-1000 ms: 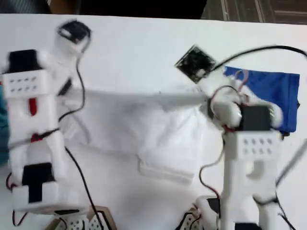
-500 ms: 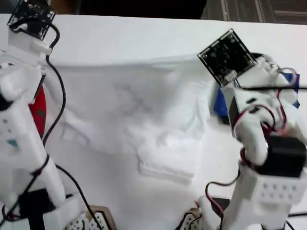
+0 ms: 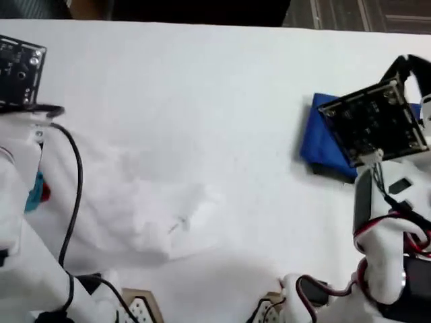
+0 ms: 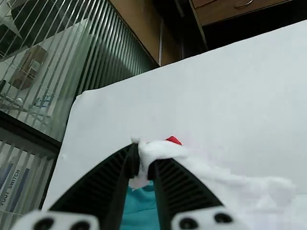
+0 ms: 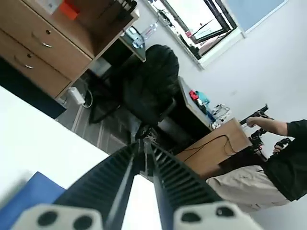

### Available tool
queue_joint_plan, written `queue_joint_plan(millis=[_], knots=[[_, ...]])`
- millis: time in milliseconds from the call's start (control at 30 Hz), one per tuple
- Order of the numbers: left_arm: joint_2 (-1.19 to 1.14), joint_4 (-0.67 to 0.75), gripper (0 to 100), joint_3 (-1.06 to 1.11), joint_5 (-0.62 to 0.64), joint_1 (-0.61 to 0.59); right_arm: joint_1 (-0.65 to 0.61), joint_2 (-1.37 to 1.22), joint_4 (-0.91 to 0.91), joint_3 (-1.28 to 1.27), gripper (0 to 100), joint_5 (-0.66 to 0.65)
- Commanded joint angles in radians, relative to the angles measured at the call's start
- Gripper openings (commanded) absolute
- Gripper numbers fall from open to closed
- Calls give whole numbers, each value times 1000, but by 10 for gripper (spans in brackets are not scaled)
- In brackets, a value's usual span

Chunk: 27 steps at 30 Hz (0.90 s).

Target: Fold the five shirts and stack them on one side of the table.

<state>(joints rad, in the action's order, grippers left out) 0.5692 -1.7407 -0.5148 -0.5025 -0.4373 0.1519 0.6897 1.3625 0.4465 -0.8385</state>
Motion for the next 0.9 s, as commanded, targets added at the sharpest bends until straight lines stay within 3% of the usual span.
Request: queue_joint_plan(millis=[0,100,200,333,433,600,733,867], knots=[[20,6,25,28,5,-9,-59,-1,62,-23,19,11],[14,17,25,93,3,-9,-165,-41,145,-178,20,160],[18,71,25,182,3,-14,-275,-166,74,-427,20,371],[14,129,25,300,3,-101,-461,-447,-47,-557,22,428],[14,186,25,409,-17,-222,-595,-662,-44,-465,72,428],[14,292,25,564,-150,-456,-722,-932,-44,-216,269,428],[14,345,25,654,-229,-595,-823,-1119,-50,-58,258,460],[18,354,25,731,-273,-623,-940,-1303,-47,95,259,566]])
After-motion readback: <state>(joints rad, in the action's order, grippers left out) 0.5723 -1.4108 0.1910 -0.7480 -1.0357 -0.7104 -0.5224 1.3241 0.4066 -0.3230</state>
